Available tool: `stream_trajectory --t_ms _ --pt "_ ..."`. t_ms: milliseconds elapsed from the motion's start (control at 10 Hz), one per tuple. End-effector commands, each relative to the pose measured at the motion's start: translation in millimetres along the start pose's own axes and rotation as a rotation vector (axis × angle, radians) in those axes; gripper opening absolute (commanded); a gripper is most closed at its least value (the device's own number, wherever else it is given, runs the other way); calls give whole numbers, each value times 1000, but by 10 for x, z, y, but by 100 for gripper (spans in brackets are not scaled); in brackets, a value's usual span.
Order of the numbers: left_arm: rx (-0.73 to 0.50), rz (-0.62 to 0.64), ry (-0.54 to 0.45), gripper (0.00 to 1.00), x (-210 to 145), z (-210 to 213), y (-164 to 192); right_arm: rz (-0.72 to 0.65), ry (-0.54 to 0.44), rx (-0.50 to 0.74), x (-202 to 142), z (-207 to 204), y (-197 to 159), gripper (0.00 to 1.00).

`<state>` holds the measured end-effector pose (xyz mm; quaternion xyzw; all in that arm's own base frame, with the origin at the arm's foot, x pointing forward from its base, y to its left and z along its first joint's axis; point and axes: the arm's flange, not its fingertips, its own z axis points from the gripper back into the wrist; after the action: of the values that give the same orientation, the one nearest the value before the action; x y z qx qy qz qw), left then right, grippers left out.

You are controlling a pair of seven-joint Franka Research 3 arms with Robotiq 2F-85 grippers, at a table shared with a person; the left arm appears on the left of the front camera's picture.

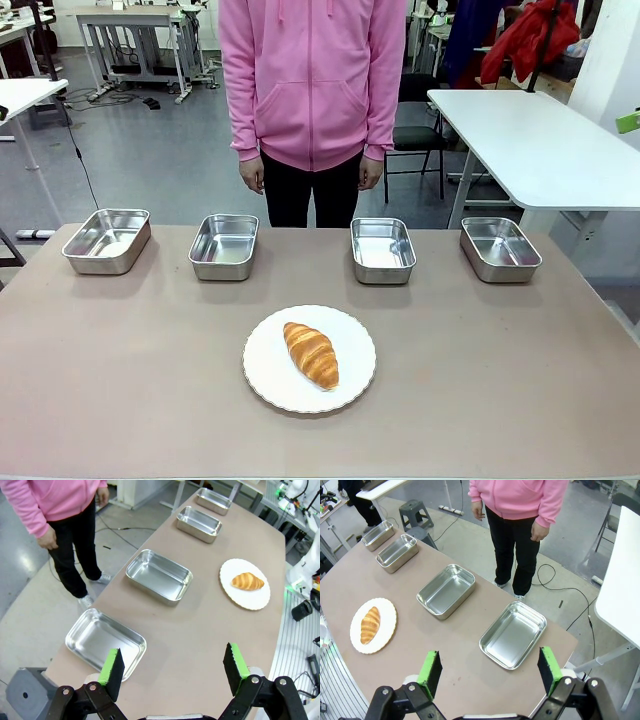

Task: Place the bread in the container.
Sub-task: Place the Butter Roll into the Airtight Container indicated by the human.

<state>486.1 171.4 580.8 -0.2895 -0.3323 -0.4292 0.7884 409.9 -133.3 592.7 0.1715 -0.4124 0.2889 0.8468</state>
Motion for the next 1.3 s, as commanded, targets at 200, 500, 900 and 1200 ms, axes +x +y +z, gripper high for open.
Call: stream_trajectory --t_ms 200,500,900,1200 --pt "-3 -13 -4 100 -5 10 -8 16 -24 10 -14 -13 -12 100" --pt "-3 -13 -4 100 -5 10 -8 16 -24 10 -14 -13 -12 100" --pt "-3 -13 -4 100 -5 10 -8 16 -24 10 -14 -13 -12 100" --pt "-3 -13 -4 100 -5 10 -8 16 -24 10 -14 -13 -12 100"
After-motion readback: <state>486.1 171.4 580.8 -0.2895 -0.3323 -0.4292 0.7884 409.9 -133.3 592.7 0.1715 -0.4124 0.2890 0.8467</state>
